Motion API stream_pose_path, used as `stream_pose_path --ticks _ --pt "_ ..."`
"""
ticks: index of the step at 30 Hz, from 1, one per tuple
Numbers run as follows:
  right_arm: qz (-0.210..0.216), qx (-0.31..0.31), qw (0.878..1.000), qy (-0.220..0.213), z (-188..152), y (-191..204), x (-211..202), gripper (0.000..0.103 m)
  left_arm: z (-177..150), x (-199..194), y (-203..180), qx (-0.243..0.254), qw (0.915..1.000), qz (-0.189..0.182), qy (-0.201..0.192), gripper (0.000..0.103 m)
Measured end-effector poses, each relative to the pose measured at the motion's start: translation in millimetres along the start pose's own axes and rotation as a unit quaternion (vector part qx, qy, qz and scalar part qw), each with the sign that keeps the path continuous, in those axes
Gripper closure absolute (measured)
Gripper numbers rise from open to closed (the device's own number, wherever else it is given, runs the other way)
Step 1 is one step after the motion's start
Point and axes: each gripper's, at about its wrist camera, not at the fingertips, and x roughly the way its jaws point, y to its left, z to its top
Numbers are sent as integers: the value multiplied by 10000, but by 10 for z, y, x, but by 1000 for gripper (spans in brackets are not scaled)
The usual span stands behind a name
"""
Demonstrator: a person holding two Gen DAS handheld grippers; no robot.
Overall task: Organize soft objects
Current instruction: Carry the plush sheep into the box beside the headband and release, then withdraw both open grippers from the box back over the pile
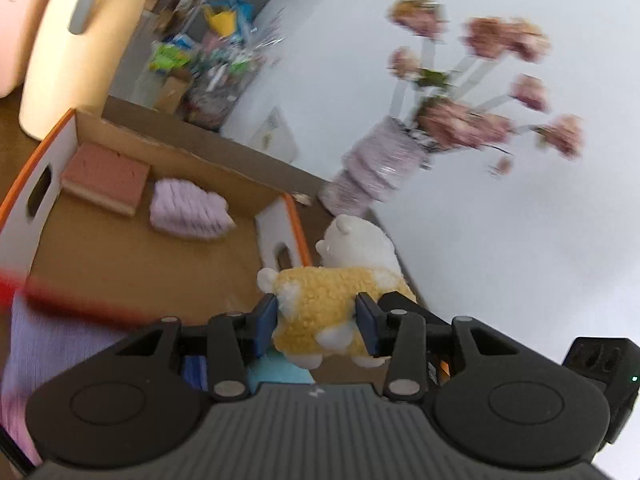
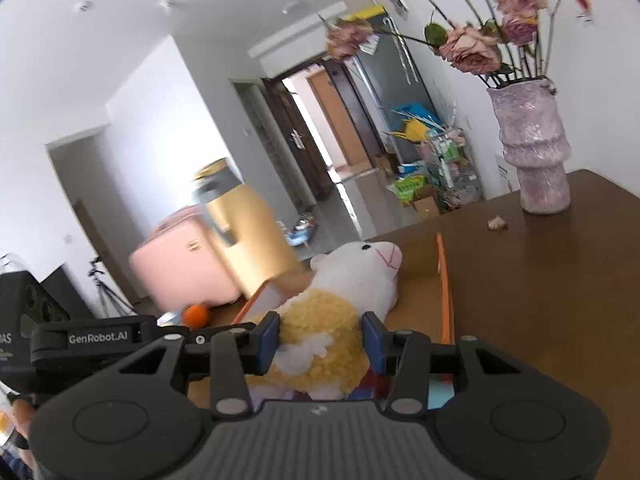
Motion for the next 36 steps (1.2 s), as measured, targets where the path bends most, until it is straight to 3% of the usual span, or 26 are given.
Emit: stream_pose_path --ticks 5,10,13,17,18,21,24,29,32,34,36 --pt "-279 62 9981 540 560 -359 1036 59 511 891 433 -443 9975 305 452 60" --pt "-878 -42 9904 1066 627 -641 1958 59 584 1521 913 -1057 9891 423 935 62" --pt "-1201 -177 9843 1280 575 -761 2326 61 580 1651 1030 -1206 9870 484 942 67" --pt "-1457 -659 9784 1307 501 -710 2454 62 592 1670 1070 -1237 9867 433 958 65" --pt "-1477 -700 9778 1313 494 -701 2460 62 599 1648 1067 -1214 9872 450 931 58" --pt "-1557 -881 9735 1424 483 -659 2467 69 612 1529 1014 -1124 9884 535 867 57" --pt "-1767 -1180 9657 1490 485 -591 2431 69 682 1289 861 -872 9910 697 740 57" --pt "-1677 -960 9736 1215 760 -422 2014 69 738 520 491 -1 9920 1213 343 48" --pt "-1604 -1107 9762 953 963 -191 1571 68 714 30 298 553 9842 1673 159 45" --pt "-1587 -1229 9761 827 1060 -52 1290 67 672 -289 189 863 9770 1948 -34 33" --pt "-1565 -1304 9762 744 1129 74 991 57 582 -575 78 1237 9646 2316 -240 27"
